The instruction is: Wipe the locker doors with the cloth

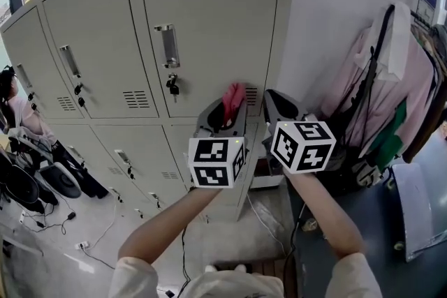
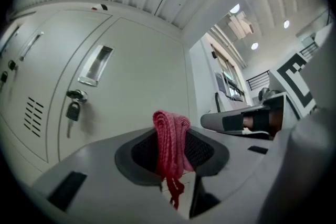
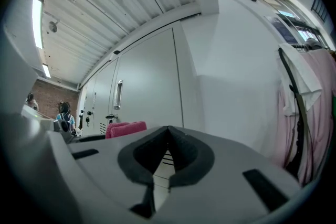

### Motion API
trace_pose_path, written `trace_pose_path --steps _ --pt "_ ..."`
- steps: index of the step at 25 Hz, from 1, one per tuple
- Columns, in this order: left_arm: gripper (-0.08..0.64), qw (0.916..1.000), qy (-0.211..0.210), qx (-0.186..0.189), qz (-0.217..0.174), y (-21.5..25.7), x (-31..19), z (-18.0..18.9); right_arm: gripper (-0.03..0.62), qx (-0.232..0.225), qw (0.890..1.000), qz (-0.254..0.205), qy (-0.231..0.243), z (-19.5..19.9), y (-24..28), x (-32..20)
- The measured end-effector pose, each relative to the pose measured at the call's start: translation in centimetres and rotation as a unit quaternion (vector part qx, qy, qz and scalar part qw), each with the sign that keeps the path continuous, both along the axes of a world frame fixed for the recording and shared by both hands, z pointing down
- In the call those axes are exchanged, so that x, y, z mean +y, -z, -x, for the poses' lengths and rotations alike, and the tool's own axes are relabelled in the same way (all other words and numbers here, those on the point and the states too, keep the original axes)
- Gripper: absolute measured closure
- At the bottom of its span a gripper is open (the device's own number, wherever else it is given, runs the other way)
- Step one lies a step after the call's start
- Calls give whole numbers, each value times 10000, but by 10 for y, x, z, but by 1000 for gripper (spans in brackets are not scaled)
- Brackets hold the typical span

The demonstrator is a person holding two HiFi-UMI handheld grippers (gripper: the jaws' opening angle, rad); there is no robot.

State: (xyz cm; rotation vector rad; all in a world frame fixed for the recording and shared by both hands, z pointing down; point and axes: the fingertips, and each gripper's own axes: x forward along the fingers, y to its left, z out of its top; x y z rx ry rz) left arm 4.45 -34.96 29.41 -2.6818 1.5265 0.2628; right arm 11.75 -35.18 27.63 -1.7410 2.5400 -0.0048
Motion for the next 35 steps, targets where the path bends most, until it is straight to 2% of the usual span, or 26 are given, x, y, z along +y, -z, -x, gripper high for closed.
trace_pose_path --steps 10,16,23,28,35 --pt "437 9951 981 -102 18 -3 -4 95 591 32 9977 80 679 75 -11 -4" --pt "437 9897 1402 -250 143 -10 -21 123 591 78 9958 76 906 98 -14 -2" --pt "437 9889 1459 -278 69 -12 -28 119 589 95 9966 61 811 88 -12 -6" --pt "437 9923 1180 -372 -6 -15 -28 97 589 139 9977 48 661 75 -13 -7" --pt "437 9941 1011 -392 -66 -16 -28 73 591 137 9989 67 438 52 -15 -7"
